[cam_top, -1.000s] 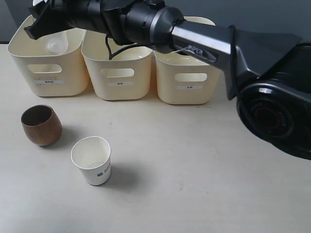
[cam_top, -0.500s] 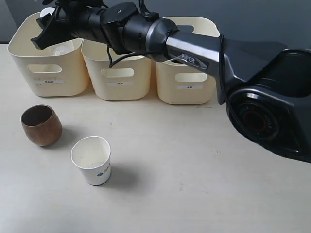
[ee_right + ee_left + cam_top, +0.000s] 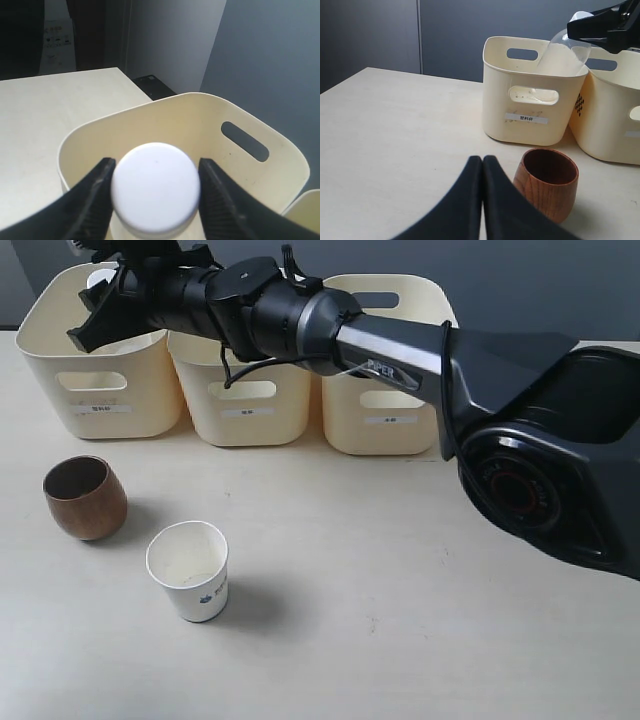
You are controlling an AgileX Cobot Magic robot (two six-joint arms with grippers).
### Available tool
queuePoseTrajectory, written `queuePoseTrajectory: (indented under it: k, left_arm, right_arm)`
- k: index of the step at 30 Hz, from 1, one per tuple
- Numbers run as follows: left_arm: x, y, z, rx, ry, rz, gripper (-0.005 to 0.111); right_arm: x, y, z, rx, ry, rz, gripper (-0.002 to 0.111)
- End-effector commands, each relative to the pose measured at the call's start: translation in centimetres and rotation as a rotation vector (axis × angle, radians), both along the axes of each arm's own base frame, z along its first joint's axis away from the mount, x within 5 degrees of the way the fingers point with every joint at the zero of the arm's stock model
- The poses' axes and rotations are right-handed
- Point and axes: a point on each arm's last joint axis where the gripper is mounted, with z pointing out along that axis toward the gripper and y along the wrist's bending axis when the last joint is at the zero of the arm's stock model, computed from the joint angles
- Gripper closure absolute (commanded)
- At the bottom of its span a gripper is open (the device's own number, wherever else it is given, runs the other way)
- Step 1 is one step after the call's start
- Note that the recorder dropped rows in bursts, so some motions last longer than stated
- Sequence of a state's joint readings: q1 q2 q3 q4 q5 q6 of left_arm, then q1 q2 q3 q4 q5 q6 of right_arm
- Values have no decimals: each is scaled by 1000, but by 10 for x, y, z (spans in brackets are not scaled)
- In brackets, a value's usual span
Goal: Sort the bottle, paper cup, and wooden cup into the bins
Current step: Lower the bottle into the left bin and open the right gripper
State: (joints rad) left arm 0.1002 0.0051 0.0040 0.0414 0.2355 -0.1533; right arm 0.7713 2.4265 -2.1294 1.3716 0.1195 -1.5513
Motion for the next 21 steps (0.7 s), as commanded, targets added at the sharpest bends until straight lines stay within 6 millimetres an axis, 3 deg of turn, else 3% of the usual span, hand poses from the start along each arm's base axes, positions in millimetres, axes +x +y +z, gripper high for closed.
queuePoseTrajectory:
  k: [1, 9, 14, 21]
  left_arm:
    - [0, 0, 2, 3, -13, -3, 107]
    - [0, 0, 2, 3, -13, -3, 107]
    - [0, 0, 2, 3, -13, -3, 107]
    - [0, 0, 2, 3, -13, -3, 107]
  right_arm:
    - [1, -1, 6, 12, -6, -4, 60]
    - [0, 0, 6, 12, -2, 9, 60]
    - [-1, 0, 5, 13, 3, 22, 51]
    - [-1, 0, 5, 16, 6, 21, 50]
